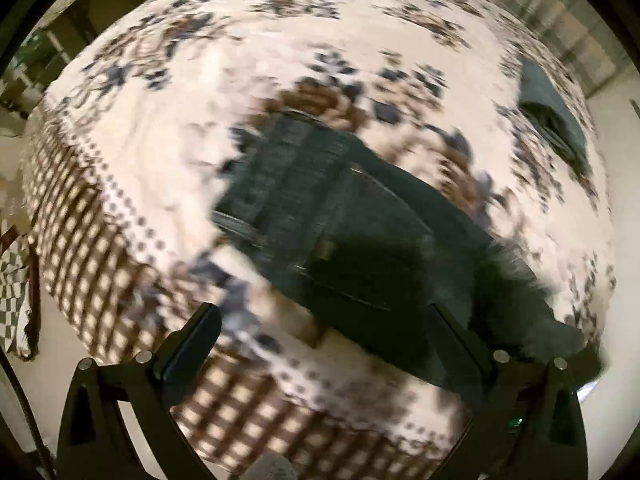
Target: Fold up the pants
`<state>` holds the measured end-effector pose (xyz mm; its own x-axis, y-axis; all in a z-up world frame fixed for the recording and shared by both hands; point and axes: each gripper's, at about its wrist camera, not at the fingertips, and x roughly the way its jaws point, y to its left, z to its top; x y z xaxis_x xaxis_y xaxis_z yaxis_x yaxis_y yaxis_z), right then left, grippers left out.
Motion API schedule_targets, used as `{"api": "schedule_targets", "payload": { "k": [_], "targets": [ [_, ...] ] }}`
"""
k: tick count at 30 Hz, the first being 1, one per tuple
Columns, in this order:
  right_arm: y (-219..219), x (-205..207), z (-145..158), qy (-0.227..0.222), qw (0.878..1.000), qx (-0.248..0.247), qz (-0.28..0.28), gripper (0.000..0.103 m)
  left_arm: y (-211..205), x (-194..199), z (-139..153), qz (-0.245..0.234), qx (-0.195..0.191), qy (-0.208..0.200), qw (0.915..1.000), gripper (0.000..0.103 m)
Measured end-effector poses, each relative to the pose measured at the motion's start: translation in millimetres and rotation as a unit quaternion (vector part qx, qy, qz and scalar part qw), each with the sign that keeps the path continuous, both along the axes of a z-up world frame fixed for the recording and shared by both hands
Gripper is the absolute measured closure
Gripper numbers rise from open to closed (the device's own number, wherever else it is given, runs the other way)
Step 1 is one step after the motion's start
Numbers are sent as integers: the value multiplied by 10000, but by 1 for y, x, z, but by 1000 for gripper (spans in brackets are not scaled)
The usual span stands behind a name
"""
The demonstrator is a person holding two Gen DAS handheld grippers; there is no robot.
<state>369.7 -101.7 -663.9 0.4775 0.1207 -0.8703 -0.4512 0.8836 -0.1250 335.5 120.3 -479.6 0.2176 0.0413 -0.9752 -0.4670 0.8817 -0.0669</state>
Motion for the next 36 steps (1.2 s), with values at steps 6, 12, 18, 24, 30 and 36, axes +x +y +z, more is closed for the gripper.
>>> {"api": "schedule_targets", "payload": {
  "k": [6, 12, 18, 24, 30, 36],
  "targets": [
    [21, -10, -16, 538, 9981, -209, 217, 72, 5, 13, -13, -78, -303, -26, 9995, 0],
    [-80, -1, 38, 1837, 9473, 2541, -656, 12, -27, 49, -48, -282, -1254, 214, 9915, 0],
    [-198, 0, 63, 1595, 9274, 2617, -2144, 11, -68, 77, -121, -698, -1734, 1230, 9746, 0],
    [-277, 5, 33, 1741, 9055, 2433, -3008, 11, -132, 83, -108, -2299, 94, 1110, 9668, 91],
    [-292, 22, -9, 2175, 8820, 2676, -3212, 11, -141, 78, -55, -2483, 694, 103, 9661, 101],
    [-295, 22, -40, 2548, 8518, 3018, -3443, 14, -90, 99, -53, -1831, 430, -153, 9820, 100]
  ]
}}
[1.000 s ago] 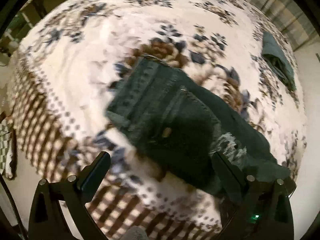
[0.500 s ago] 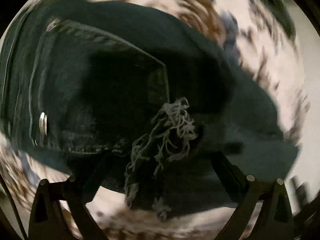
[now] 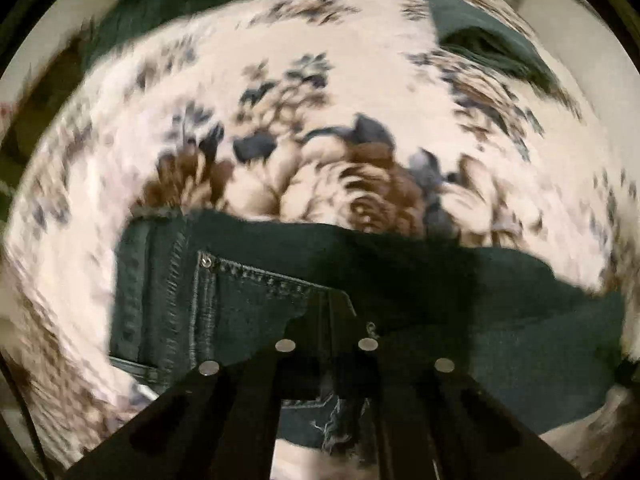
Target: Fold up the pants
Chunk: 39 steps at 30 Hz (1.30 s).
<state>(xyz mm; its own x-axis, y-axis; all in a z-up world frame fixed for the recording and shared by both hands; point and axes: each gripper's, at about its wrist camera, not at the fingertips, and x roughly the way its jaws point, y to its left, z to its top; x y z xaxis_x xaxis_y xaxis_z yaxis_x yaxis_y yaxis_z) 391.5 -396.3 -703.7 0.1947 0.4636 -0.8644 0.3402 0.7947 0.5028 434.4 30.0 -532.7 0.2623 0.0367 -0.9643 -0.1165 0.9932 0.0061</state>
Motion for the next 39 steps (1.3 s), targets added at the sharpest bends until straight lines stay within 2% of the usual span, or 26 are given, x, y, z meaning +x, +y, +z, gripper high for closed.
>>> {"api": "schedule_targets", "payload": {
  "k": [1, 2, 3, 4, 5, 6, 7, 9, 11, 12, 14, 15, 17, 18, 19, 20, 21, 23, 24, 28, 31, 33, 35, 37, 39],
  "targets": [
    [0, 1, -3, 64, 10000, -6, -31, 15, 7, 4, -8, 90, -378, 200, 9990, 100],
    [0, 1, -4, 87, 10000, -11, -33, 15, 16, 4, -18, 318, -939, 448, 9941, 97],
    [1, 1, -3, 84, 10000, -11, -12, 15, 24, 0, -25, 573, -1477, 609, 9855, 85],
    [2, 1, -1, 88, 10000, -8, 1, 15, 32, -6, -34, 826, -2033, 778, 9725, 77],
    [3, 1, 1, 81, 10000, 12, 12, 15, 40, -11, -47, 1085, -2530, 977, 9564, 60],
    [3, 0, 4, 68, 10000, 27, 24, 15, 41, -13, -51, 1179, -2644, 1076, 9511, 52],
    [4, 0, 5, 59, 10000, 24, 45, 15, 42, -16, -59, 1233, -2752, 1162, 9463, 52],
    [5, 0, 5, 78, 9999, -3, 71, 15, 39, -19, -66, 1192, -2803, 1155, 9454, 45],
    [7, 4, 3, 106, 9999, -12, 74, 15, 28, -13, -67, 998, -2699, 1222, 9499, 37],
    [7, 4, 3, 117, 9999, 4, 53, 15, 24, -9, -69, 917, -2641, 1252, 9519, 29],
    [6, 4, 2, 119, 9999, 57, 12, 15, 6, -2, -68, 533, -2439, 1337, 9591, 19],
    [5, 4, 2, 114, 9999, 67, 12, 15, 0, 4, -72, 406, -2316, 1361, 9624, 18],
    [5, 3, 3, 99, 9999, 64, 17, 15, -22, 9, -72, 1, -1844, 1387, 9730, 19],
    [6, 3, 3, 100, 9999, 51, 26, 15, -26, 9, -70, -117, -1707, 1319, 9764, 38],
    [6, 3, 3, 101, 9999, 47, 29, 15, -34, 8, -64, -293, -1403, 1180, 9826, 52],
    [6, 3, 4, 85, 10000, 32, 37, 15, -45, 6, -58, -593, -1209, 1047, 9854, 94],
    [6, 3, 5, 67, 10000, 18, 48, 15, -53, 4, -54, -744, -1253, 979, 9845, 95],
    [8, 2, 6, 37, 9999, -16, 92, 15, -70, -3, -38, -986, -801, 594, 9901, 95],
    [9, 2, 7, 18, 9999, -47, 128, 15, -75, -5, -32, -1033, -726, 465, 9909, 95],
    [12, 1, 12, -29, 9996, -140, 231, 15, -74, 0, 3, -900, -631, -250, 9936, 95],
    [11, 0, 18, -102, 9997, -95, 210, 15, -56, 15, 13, -683, -633, -479, 9945, 95],
    [12, 0, 21, -116, 9997, -75, 223, 15, -36, 21, 6, -546, -612, -341, 9960, 95],
    [14, 0, 20, -66, 9995, -178, 233, 15, -27, 24, -14, -490, -467, -57, 9977, 95],
    [13, 1, 12, 150, 9991, -317, 219, 15, -22, 20, -33, -469, -426, 226, 9977, 94],
    [10, 1, 2, 463, 9986, -231, 88, 15, -19, 14, -39, -539, -354, 271, 9975, 93]
  ]
}}
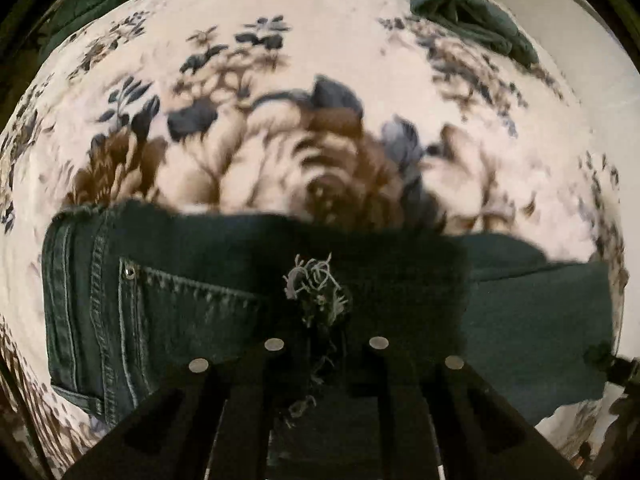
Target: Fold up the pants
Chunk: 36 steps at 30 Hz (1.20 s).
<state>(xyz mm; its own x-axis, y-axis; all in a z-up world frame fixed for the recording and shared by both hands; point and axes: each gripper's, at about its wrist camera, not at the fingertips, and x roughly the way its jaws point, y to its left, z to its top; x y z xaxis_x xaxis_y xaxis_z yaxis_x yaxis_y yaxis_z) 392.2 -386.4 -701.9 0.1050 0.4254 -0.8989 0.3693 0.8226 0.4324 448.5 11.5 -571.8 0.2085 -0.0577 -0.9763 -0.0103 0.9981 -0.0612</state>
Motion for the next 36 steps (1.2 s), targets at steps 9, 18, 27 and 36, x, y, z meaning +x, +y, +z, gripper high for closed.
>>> {"api": "schedule_targets", "payload": {
  "k": [9, 18, 27, 36],
  "targets": [
    [0, 1, -30, 557, 9980, -197, 244, 14, 20, -2, -1, 429, -427, 355, 9975, 77],
    [7, -17, -10, 213, 9988, -180, 413, 48, 33, -39, -9, 531, -784, 667, 9933, 70],
    [0, -10, -18, 640, 9974, -198, 281, 40, 31, -35, 0, 315, -653, 686, 9950, 70],
    [14, 37, 49, -737, 9971, 148, 129, 45, 50, -27, 23, 907, -1113, 250, 9893, 44]
  ]
}}
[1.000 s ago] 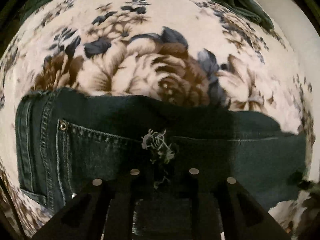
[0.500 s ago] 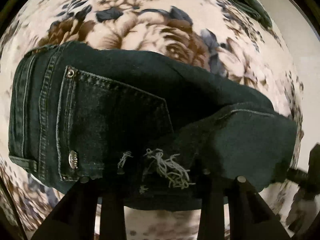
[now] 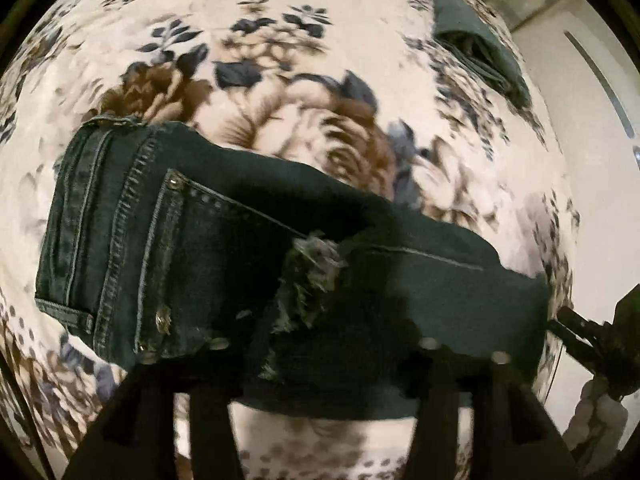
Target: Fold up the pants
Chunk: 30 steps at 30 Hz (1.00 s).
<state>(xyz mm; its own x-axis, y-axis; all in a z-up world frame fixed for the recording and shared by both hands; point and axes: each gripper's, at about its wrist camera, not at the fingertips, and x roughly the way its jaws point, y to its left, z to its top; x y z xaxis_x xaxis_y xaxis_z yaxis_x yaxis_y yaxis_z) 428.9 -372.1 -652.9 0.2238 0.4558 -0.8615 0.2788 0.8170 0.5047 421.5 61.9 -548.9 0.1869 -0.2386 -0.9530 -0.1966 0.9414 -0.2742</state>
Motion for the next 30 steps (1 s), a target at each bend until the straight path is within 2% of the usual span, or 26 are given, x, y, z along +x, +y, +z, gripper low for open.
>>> {"api": "schedule_targets", "payload": {
  "k": [1, 2, 3, 4, 5, 6, 7, 8, 9, 10, 11, 12, 13, 14, 15, 16, 17, 19, 20, 22, 23, 24, 26, 27, 29, 30],
  "targets": [
    [9, 13, -4, -120, 9998, -88, 105, 61, 7, 1, -7, 97, 21, 69, 9999, 44],
    [16, 22, -9, -172, 9993, -257, 219, 68, 15, 3, -14, 251, 13, 117, 9996, 44],
    [22, 32, -20, -77, 9972, -637, 378, 71, 26, 4, -22, 440, -24, 196, 9988, 44],
    [26, 38, -32, 127, 9949, -871, 485, 79, 31, 5, -27, 562, -113, 268, 9980, 44],
    [29, 43, -47, 370, 9938, -912, 512, 81, 44, 2, -29, 755, -443, 258, 9958, 44],
    [29, 47, -52, 493, 9941, -864, 436, 81, 58, -4, -21, 1045, -611, 131, 9926, 44],
    [27, 48, -49, 524, 9939, -885, 386, 81, 67, -11, -9, 1227, -550, -39, 9909, 44],
    [27, 50, -42, 507, 9943, -870, 360, 80, 81, -24, 13, 1470, -489, -514, 9866, 38],
    [28, 48, -34, 450, 9953, -786, 329, 74, 88, -32, 24, 1588, -462, -791, 9831, 22],
    [31, 47, -25, 384, 9966, -681, 276, 57, 98, -44, 35, 1784, -437, -1075, 9771, 13],
    [33, 41, -16, 287, 9979, -545, 189, 48, 113, -59, 39, 2121, -459, -1194, 9688, 1],
    [34, 33, -11, 207, 9986, -473, 130, 33, 125, -68, 34, 2392, -522, -1121, 9631, 1],
    [38, 28, -7, 157, 9989, -422, 107, 30, 135, -76, 26, 2619, -654, -1021, 9575, 1],
    [43, 21, -6, 142, 9992, -344, 112, 30, 150, -87, 10, 2983, -971, -905, 9452, 1],
    [49, 14, -7, 160, 9995, -256, 105, 30, 163, -100, -9, 3416, -1368, -835, 9261, 2],
    [54, 9, -6, 178, 9996, -184, 89, 30, 167, -106, -22, 3697, -1536, -787, 9130, 2],
    [61, 3, -9, 207, 9997, -91, 81, 30, 177, -115, -45, 4062, -1789, -668, 8936, 2],
    [73, -5, -17, 295, 9995, -34, 106, 30, 183, -117, -71, 4315, -2033, -518, 8774, 5],
    [79, -7, -23, 350, 9993, -62, 131, 30, 186, -116, -80, 4376, -2125, -528, 8721, 5],
    [87, -12, -29, 392, 9988, -204, 225, 30, 187, -108, -81, 4338, -2073, -659, 8744, 5],
    [90, -12, -32, 390, 9984, -288, 294, 30, 185, -100, -76, 4243, -1958, -751, 8809, 6],
    [94, -11, -34, 380, 9981, -340, 355, 30, 183, -95, -72, 4161, -1937, -875, 8841, 22],
    [97, -6, -37, 370, 9977, -371, 422, 30, 179, -83, -59, 3870, -1666, -1087, 9004, 35],
    [99, -5, -37, 367, 9975, -381, 460, 30, 177, -82, -58, 3798, -1628, -1126, 9036, 35],
    [101, -2, -39, 387, 9971, -413, 504, 30, 180, -86, -75, 3872, -1721, -990, 9004, 33],
    [101, -1, -40, 403, 9970, -421, 512, 30, 183, -88, -81, 3888, -1823, -985, 8977, 29]
  ]
}}
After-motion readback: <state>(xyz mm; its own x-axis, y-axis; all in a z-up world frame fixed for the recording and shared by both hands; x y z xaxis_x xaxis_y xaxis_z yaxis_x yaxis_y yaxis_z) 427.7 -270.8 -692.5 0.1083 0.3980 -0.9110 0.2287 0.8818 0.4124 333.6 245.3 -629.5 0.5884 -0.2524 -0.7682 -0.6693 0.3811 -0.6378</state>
